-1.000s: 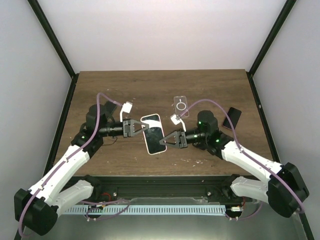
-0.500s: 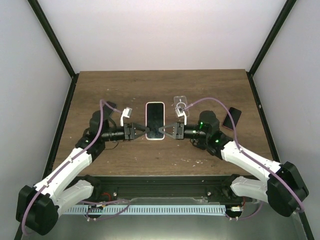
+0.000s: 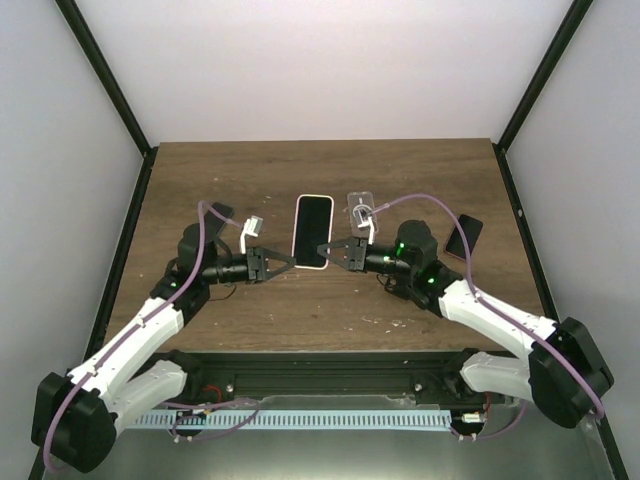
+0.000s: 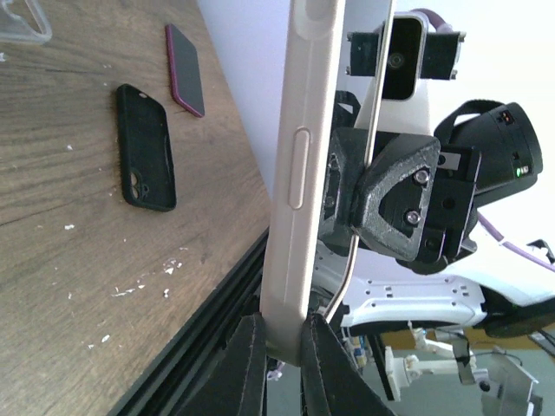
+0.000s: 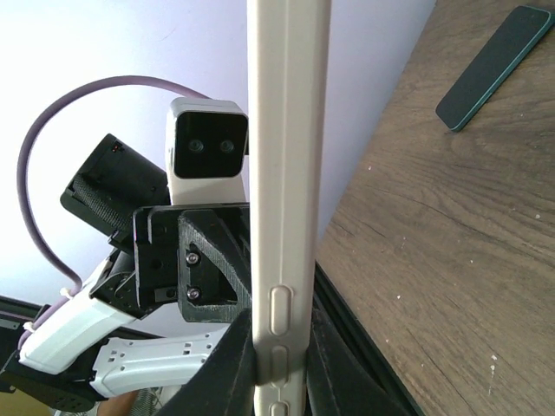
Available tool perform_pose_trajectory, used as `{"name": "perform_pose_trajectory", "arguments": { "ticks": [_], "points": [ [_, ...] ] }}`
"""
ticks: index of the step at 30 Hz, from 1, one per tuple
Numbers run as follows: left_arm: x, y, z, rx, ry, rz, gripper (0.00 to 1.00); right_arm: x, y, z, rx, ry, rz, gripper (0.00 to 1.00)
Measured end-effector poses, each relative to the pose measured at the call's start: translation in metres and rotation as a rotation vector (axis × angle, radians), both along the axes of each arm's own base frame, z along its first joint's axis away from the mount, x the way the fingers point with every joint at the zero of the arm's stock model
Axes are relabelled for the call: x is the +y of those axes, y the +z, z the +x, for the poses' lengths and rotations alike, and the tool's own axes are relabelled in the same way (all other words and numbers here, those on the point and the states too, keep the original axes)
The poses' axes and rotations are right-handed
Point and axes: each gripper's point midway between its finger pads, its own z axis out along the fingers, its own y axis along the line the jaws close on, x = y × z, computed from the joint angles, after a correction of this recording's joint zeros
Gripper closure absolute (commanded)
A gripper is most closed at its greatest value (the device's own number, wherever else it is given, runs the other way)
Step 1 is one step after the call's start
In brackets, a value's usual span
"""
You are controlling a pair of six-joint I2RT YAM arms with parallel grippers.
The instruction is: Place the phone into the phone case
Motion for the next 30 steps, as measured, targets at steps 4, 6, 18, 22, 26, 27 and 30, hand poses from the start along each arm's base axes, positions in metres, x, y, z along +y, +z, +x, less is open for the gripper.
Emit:
{"name": "perform_pose_trajectory", "arguments": {
  "ticks": [4,6,18,22,26,27,30],
  "points": [
    [0.001,-0.003,0.002,0.003,0.01,0.009,1.0,0.001,-0.002,0.002,0.004,-0.002,-0.004,0.97],
    [0.001,-0.005,0.003,0.009,0.014,0.02,1.0,0.001,-0.005,0.003,0.009,-0.003,-0.008,0.97],
    [0.005,-0.011,0.008,0.009,0.046,0.09,0.21,0.001,-0.021,0.007,0.0,-0.023,-0.065,0.97],
    [0.009,-0.006,0.015,-0.023,0.088,0.118,0.05,-0.001,-0.041,0.014,0.01,-0.055,-0.121,0.97],
    [0.016,-0.008,0.023,-0.04,0.142,0.181,0.02,0.001,-0.076,0.019,0.064,-0.061,-0.195,0.96],
    [0.018,-0.009,0.025,-0.045,0.158,0.202,0.01,0.002,-0.086,0.021,0.083,-0.059,-0.215,0.96],
    [0.025,-0.012,0.03,-0.055,0.2,0.262,0.01,0.004,-0.117,0.023,0.142,-0.046,-0.274,0.95]
  ]
}}
